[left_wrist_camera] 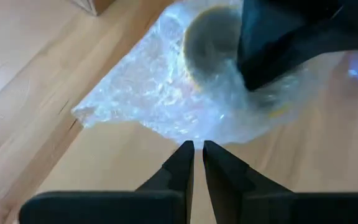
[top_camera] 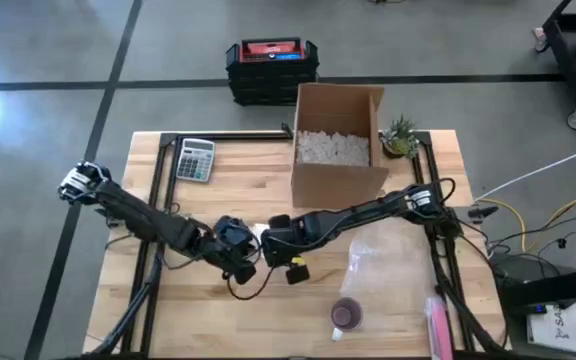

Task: Wrap mug
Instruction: Wrap the orange patterned mug with the left transparent bubble wrap

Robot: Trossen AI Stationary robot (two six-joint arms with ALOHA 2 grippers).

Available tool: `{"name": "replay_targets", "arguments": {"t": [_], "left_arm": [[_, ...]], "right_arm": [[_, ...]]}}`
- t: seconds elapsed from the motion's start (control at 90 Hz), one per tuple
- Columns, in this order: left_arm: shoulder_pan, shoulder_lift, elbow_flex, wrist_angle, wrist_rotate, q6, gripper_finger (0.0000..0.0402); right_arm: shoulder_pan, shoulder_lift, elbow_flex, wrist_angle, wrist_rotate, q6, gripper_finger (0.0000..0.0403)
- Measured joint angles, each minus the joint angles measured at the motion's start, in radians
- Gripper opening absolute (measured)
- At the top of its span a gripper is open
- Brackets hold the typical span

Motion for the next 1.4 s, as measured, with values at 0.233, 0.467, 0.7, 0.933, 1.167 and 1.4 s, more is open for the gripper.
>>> {"name": "replay_targets", "arguments": {"t": [0.233,0.467,0.7,0.933,1.167,1.4], "left_arm": [[0.006,0.02,0.003,0.236,-0.057,0.175,0.0022],[0.022,0.07,-0.068,0.347,-0.061,0.142,0.0022],[0.022,0.082,-0.088,0.402,-0.046,0.137,0.0022],[0.022,0.066,-0.081,0.385,-0.023,0.151,0.0022],[0.022,0.062,-0.082,0.382,-0.02,0.143,0.0022],[0.015,0.024,-0.027,0.273,0.064,0.091,0.0022]], "right_arm": [[0.001,0.0,-0.002,-0.004,-0.008,-0.014,0.0],[-0.001,-0.002,-0.002,0.027,0.003,-0.014,0.0],[0.0,-0.096,-0.008,-0.03,0.008,-0.014,0.0],[-0.005,-0.11,-0.006,0.033,0.007,0.004,0.0],[-0.001,-0.012,-0.009,0.077,0.011,0.007,0.0],[-0.006,0.023,-0.005,0.089,0.003,0.002,0.0]]}}
